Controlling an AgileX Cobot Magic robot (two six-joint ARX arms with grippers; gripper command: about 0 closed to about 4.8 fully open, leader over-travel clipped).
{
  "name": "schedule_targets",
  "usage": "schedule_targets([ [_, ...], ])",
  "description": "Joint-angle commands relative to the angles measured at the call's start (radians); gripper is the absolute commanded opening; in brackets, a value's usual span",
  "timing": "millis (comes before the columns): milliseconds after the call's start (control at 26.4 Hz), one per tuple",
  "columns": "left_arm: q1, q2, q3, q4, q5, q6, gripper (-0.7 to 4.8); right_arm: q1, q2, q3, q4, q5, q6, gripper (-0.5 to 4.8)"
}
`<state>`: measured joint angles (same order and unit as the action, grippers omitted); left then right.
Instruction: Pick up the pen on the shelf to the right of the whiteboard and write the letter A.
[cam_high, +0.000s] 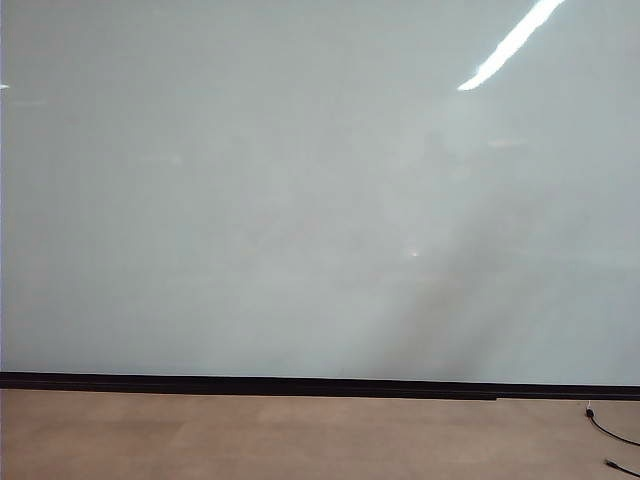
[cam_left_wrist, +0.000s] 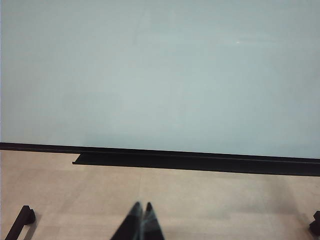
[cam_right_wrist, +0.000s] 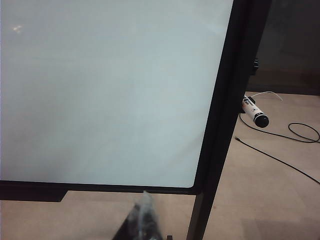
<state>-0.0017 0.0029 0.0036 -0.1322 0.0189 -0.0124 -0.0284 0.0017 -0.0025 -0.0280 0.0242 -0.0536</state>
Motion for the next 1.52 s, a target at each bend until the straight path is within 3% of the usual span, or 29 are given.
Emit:
schedule_targets([
  [38, 0.000, 0.000, 0.003, 0.006, 0.004, 0.004, -0.04, 0.000, 0.000, 0.005, 0.010, -0.001, 0.002, -0.06],
  [493, 0.000, 0.000, 0.003, 0.006, 0.004, 0.005, -0.04, 0.000, 0.000, 0.005, 0.020, -0.001, 0.002, -0.05],
  [759, 0.000, 0.000, 0.003, 0.006, 0.004, 0.005, -0.04, 0.001, 0.000, 0.005, 0.180, 0.001, 0.039, -0.05],
  [948, 0.000, 0.000, 0.003, 0.006, 0.004, 0.005, -0.04, 0.000, 0.000, 0.006, 0.257, 0.214, 0.001, -0.03],
  [1138, 0.000, 0.000, 0.003, 0.006, 0.004, 0.005, -0.04, -0.001, 0.000, 0.005, 0.202, 0.206, -0.089, 0.88],
  [1366, 0.000, 0.000, 0.003, 0.006, 0.004, 0.004, -0.04, -0.001, 0.000, 0.004, 0.181, 0.180, -0.089, 1.09],
  [1441, 0.000, 0.000, 0.003, 0.006, 0.004, 0.005, -0.04, 0.000, 0.000, 0.005, 0.185, 0.179, -0.089, 2.25],
  [1517, 0.000, 0.000, 0.003, 0.006, 0.003, 0.005, -0.04, 0.000, 0.000, 0.005, 0.194, 0.189, -0.089, 2.75],
])
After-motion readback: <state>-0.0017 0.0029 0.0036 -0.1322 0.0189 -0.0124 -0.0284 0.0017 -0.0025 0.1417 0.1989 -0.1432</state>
